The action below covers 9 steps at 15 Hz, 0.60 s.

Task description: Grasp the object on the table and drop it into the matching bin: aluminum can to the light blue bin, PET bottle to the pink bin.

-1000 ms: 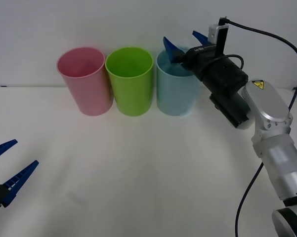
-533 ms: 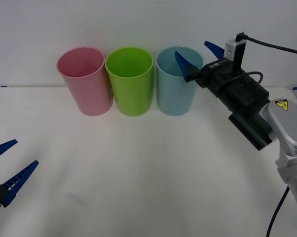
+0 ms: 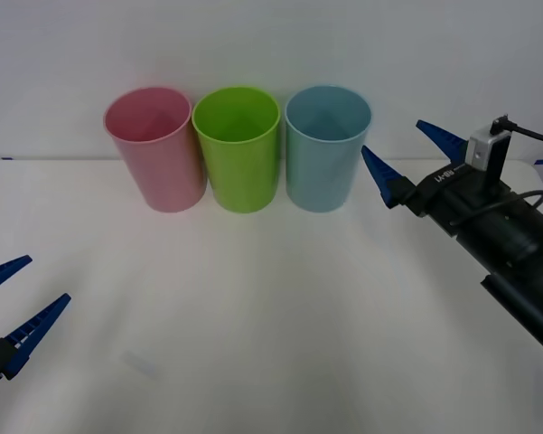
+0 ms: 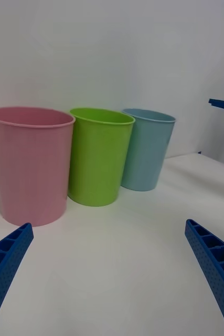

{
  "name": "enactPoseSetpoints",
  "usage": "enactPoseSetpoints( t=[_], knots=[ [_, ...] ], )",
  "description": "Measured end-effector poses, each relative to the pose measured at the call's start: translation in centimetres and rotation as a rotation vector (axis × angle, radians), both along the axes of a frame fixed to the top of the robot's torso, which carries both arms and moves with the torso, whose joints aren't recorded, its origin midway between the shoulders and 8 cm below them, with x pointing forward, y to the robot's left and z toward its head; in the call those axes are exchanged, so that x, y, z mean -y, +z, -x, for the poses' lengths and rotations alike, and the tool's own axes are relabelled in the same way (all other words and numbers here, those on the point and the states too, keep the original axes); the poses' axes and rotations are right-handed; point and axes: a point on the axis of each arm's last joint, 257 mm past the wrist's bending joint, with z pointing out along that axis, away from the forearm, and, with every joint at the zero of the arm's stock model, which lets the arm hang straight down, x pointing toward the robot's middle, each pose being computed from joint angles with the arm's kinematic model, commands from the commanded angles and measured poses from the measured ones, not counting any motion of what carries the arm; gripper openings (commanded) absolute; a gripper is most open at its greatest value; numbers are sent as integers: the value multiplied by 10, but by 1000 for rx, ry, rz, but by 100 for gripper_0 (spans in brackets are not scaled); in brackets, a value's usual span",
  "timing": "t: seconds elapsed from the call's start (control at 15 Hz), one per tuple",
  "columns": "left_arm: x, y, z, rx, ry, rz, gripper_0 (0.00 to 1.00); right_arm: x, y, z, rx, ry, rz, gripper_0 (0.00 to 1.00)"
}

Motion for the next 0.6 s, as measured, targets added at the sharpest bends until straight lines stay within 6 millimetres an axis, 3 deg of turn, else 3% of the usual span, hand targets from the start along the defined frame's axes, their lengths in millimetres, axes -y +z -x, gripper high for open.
enactPoseSetpoints(
  t=[0.6],
  knots=[
    [0, 0, 0, 0, 0, 0, 100, 49, -56, 75, -66, 46, 105, 100]
  ],
)
